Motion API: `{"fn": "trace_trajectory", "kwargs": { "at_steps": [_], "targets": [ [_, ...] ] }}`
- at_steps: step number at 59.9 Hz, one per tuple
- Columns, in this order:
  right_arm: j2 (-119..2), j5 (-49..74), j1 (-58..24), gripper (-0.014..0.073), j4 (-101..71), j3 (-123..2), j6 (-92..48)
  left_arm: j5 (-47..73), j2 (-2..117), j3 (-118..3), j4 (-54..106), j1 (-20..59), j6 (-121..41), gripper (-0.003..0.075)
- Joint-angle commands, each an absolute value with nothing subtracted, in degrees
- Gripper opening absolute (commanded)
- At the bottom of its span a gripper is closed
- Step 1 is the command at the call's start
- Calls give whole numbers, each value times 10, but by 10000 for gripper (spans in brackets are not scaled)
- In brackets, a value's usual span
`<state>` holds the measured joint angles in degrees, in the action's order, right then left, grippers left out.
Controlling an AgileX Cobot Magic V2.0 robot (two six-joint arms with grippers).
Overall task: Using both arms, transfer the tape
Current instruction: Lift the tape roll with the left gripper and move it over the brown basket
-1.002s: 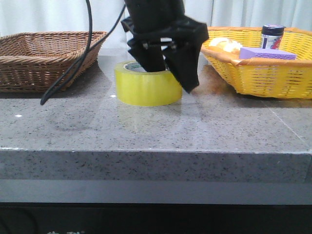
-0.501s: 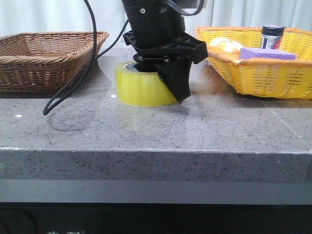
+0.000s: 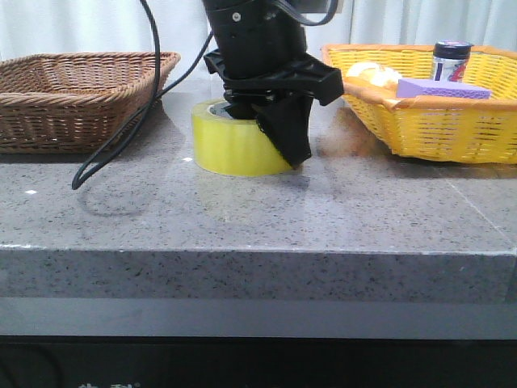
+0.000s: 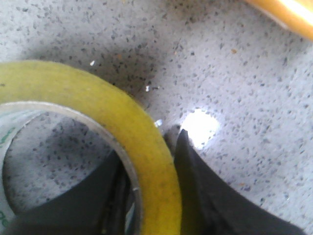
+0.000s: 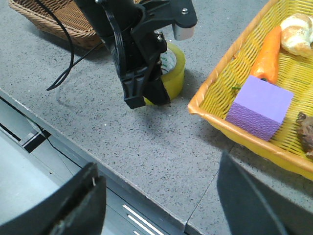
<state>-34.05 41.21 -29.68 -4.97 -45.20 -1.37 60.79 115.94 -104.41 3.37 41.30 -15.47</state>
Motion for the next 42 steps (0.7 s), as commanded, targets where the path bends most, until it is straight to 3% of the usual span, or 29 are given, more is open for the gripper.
{"fn": "trace_trajectory", "kwargs": {
  "at_steps": [1,20,42],
  "targets": [
    [-340,371,-297,510,-48,-465,-14,608,1119,-1083,18,414,-155,132],
    [-340,371,-297,510,-48,-465,-14,722,1119,-1224,18,413,-155,133],
    [-340,371,-297,510,-48,-465,-14,722,1110,-1308,-33,400,-149,133]
  ]
}}
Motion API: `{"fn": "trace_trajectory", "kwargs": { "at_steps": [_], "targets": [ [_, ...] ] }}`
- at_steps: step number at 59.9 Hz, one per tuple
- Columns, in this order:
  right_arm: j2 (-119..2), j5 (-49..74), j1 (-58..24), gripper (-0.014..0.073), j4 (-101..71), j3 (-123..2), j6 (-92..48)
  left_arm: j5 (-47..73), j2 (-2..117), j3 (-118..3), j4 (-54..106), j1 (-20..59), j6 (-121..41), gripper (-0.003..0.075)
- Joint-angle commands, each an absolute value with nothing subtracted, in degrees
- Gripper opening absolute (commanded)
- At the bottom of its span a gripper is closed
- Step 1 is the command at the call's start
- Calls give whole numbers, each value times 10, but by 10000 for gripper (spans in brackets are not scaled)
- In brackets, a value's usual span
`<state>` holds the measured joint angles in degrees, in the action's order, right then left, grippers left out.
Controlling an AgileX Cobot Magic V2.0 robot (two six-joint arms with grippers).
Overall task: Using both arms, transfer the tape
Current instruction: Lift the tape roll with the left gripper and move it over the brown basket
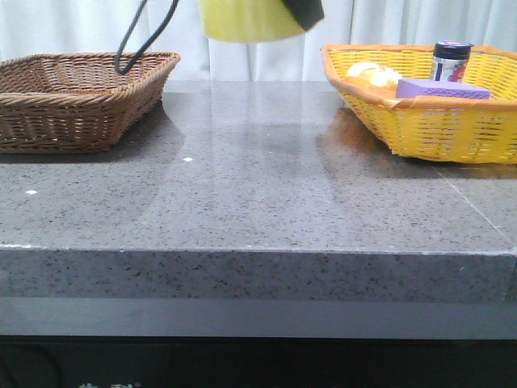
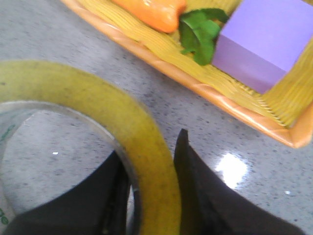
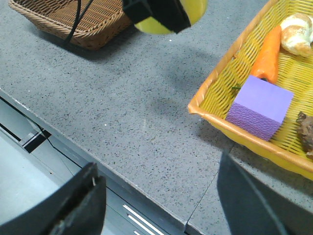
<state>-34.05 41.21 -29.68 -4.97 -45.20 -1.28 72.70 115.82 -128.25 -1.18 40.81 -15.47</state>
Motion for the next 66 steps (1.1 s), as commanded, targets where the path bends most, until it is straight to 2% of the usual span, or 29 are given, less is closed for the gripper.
{"fn": "trace_trajectory", "kwargs": {
  "at_steps": [1,41,66],
  "targets": [
    [-340,371,-297,510,-48,-465,-14,722,1109,-1308,-33,394,-149,133],
    [-340,371,-297,510,-48,-465,-14,722,1110,-1308,-31,158,-134,133],
    [-340,371,-297,510,-48,-465,-14,722,1174,-1303,-26,132,-134,133]
  ]
}}
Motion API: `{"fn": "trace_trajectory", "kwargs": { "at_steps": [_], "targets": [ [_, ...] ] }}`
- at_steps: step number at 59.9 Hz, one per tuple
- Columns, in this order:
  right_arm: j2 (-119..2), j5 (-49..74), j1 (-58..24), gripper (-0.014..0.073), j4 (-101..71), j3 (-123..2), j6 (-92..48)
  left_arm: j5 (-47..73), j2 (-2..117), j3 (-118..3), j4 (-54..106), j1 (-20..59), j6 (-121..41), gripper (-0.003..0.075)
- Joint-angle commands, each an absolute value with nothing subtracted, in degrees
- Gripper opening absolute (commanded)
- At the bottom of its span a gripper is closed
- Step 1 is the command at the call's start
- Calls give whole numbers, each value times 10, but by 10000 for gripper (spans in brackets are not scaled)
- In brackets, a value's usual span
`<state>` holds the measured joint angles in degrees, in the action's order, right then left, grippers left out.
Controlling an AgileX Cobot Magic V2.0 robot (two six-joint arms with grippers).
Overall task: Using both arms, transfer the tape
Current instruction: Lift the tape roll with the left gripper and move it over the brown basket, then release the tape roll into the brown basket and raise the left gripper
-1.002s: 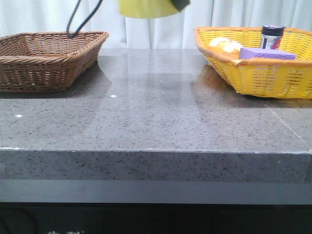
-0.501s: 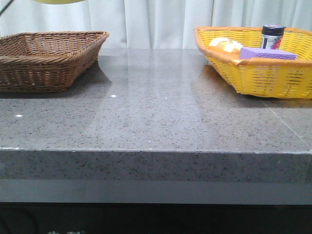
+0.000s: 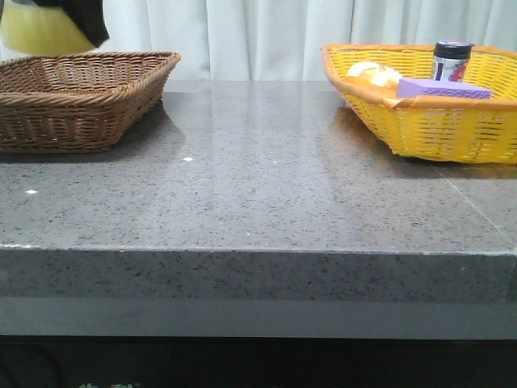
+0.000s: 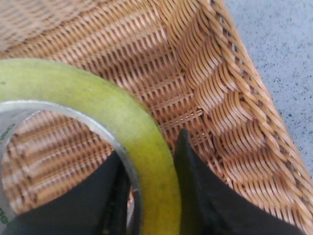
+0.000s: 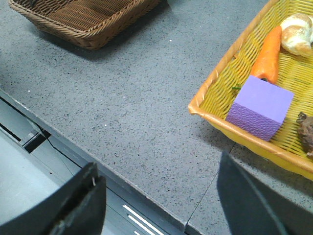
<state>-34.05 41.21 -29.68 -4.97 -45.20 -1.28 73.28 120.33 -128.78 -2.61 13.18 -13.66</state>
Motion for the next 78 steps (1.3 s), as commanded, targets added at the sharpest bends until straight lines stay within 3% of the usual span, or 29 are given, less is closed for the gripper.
{"fn": "trace_trajectory", "kwargs": {
  "at_steps": [1,34,40,46,51,78],
  "targets": [
    [-340,371,-297,510,-48,-465,-14,722,1176,-1303,-26,132,-134,132],
    [-340,371,-297,510,-48,-465,-14,722,1196,-1263,-27,132,-134,147],
    [-340,371,-297,510,-48,-465,-14,722,1197,-1263,-27,132,-134,245],
    [-340,371,-297,510,-48,-465,-14,722,1197,-1263,-27,132,-134,449],
    [-340,371,-297,510,-48,-465,-14,722,1197,-1263,-27,132,-134,537],
    [-340,371,-297,510,-48,-465,-14,722,1137,-1263,28,132,-132,545]
  ]
}}
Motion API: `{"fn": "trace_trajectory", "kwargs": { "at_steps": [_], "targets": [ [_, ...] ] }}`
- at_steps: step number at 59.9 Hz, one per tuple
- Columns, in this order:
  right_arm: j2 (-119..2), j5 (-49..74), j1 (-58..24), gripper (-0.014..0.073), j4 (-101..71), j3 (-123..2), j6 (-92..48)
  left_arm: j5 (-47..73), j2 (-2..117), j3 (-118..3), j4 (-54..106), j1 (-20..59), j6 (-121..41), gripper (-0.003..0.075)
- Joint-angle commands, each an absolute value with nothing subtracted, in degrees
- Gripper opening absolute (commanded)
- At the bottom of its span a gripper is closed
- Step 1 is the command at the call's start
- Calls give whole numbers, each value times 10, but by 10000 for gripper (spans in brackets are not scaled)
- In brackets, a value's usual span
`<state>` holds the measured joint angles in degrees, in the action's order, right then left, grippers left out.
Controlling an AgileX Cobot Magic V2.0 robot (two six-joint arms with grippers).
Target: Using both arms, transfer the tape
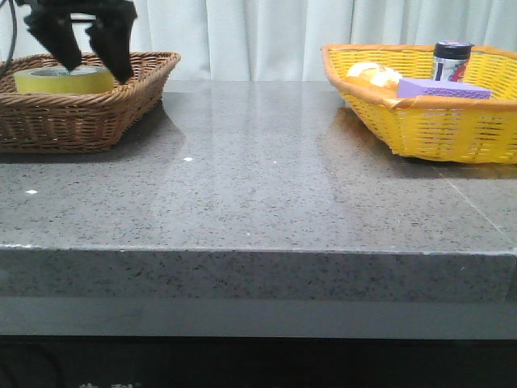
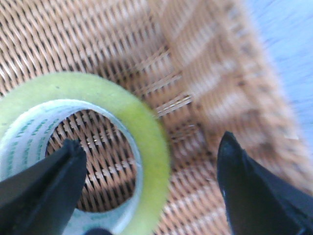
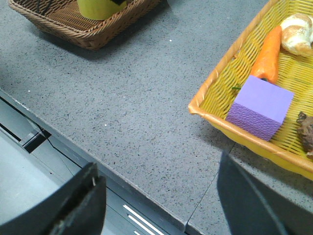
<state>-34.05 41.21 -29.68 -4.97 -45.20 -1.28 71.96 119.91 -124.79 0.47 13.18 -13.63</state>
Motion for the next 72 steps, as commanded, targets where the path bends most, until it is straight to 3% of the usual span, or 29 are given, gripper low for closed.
{"fn": "trace_trajectory", "kwargs": {
  "at_steps": [1,27,43,72],
  "targets": [
    [-340,371,-297,510,-48,-465,-14,722,1133,-1263,29,132,-127,545],
    [-340,371,-297,510,-48,-465,-14,722,966,-1231,83,132,-74,545],
    [-340,371,-297,510,-48,-465,-14,702,820,-1040,103,151,-93,545],
    [-340,371,-297,510,-48,-465,-14,460,528,-647,108,215,-98,545]
  ]
}}
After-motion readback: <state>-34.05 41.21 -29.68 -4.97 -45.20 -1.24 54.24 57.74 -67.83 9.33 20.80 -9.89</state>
